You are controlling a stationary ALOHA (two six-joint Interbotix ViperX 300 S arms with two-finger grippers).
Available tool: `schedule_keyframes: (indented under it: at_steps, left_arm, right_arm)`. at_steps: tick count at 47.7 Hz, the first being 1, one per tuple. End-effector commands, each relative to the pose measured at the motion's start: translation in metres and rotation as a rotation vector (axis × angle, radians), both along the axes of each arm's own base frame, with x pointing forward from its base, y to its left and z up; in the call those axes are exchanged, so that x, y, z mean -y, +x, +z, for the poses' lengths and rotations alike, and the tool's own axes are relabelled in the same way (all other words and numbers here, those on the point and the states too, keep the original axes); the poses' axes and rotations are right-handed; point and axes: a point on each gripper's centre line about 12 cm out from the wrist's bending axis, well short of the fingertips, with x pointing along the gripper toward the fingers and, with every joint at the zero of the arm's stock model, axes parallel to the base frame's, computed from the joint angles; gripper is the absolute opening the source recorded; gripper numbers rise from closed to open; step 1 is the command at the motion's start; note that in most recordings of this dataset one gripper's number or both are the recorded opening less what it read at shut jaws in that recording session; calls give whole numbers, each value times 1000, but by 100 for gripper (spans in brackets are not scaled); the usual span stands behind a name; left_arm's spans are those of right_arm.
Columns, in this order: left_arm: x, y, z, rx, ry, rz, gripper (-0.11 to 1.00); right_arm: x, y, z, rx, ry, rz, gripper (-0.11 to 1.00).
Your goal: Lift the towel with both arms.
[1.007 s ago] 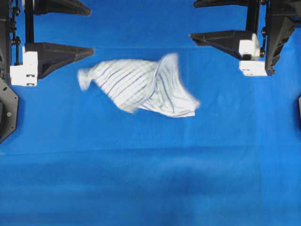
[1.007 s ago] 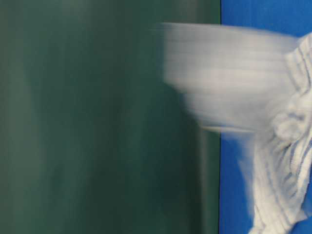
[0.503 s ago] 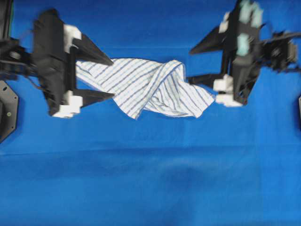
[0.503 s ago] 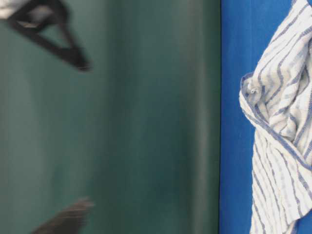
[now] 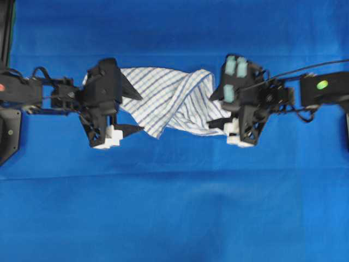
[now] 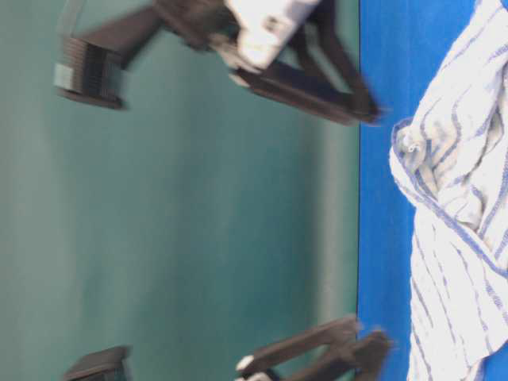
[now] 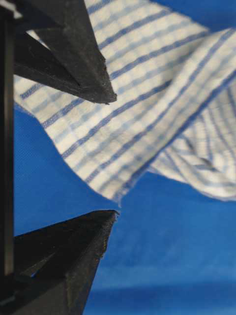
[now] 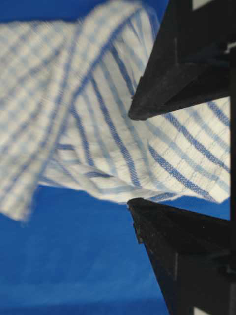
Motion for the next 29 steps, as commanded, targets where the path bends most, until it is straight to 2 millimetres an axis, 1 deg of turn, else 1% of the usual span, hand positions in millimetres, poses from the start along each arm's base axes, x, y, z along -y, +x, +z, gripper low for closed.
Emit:
schedule_keyframes:
  at_steps: [1, 6, 9, 11, 16, 19, 22, 29]
  left_arm:
    - [-1, 7, -11, -6, 1, 1, 93]
    - [-3, 11, -34, -52, -1, 6, 93]
    - [-4, 13, -44, -66, -2, 9, 93]
    - [-5, 13, -52, -80, -3, 13, 93]
    - [-7, 14, -65, -101, -4, 17, 93]
    - [-7, 14, -70, -112, -5, 19, 93]
    - [-8, 14, -73, -121, -6, 21, 93]
    - [-9, 13, -75, -130, -7, 25, 91]
  right_arm:
    - [-1, 8, -9, 7, 6, 6, 66]
    - [-2, 13, -31, -14, 13, 11, 66]
    - [-2, 15, -44, -24, 17, 15, 66]
    - [-2, 17, -50, -27, 19, 17, 66]
    - [-3, 20, -64, -44, 24, 18, 66]
    - [-3, 20, -68, -53, 24, 19, 66]
    - [-3, 21, -68, -52, 24, 20, 66]
    - [-1, 22, -68, -52, 22, 19, 66]
